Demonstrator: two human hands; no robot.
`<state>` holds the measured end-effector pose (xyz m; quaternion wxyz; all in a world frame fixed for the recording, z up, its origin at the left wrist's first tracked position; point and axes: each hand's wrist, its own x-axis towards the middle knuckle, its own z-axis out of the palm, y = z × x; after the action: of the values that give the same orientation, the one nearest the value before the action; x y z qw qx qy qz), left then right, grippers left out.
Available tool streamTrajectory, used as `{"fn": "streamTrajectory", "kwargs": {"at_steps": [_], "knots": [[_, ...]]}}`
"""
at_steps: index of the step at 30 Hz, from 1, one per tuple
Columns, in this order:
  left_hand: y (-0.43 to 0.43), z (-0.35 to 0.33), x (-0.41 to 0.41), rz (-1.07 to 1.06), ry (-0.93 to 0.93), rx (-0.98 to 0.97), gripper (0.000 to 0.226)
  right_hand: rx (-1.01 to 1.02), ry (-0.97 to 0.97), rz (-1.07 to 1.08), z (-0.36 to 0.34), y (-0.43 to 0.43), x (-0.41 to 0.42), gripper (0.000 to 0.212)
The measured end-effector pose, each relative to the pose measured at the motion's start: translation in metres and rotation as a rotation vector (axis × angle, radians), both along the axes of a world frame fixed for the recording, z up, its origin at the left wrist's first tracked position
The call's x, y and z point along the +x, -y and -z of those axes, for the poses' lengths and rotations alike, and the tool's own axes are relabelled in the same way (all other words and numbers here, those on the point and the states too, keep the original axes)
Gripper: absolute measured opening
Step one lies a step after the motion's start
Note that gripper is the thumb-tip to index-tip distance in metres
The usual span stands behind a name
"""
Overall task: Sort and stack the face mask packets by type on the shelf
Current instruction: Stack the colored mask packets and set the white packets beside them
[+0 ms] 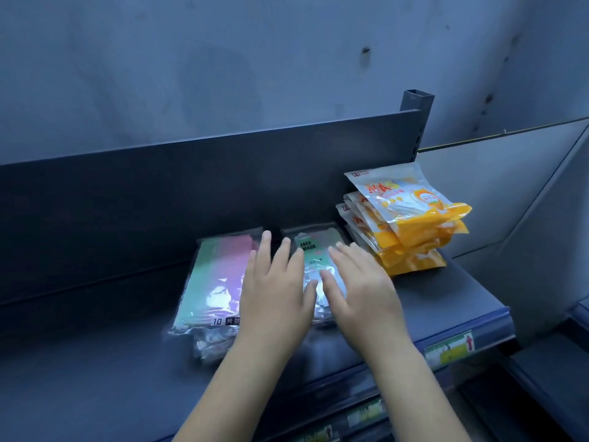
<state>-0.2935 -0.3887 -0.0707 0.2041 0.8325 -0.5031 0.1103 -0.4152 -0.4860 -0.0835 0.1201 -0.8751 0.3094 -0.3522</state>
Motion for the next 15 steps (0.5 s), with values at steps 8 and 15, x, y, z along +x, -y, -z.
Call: {"fn": "streamTrajectory", "kwargs": {"at_steps": [8,15], "knots": [[-0.052,-0.010,0.065,-0.250,0.029,0.188,0.076,0.206,-0.222,-0.179,-0.018,-0.034,0.052,0.078],[-0.071,0.000,0.099,-0.313,-0.617,0.176,0.084,0.399,-0.317,-0.292,-0.018,-0.049,0.084,0.073]]}}
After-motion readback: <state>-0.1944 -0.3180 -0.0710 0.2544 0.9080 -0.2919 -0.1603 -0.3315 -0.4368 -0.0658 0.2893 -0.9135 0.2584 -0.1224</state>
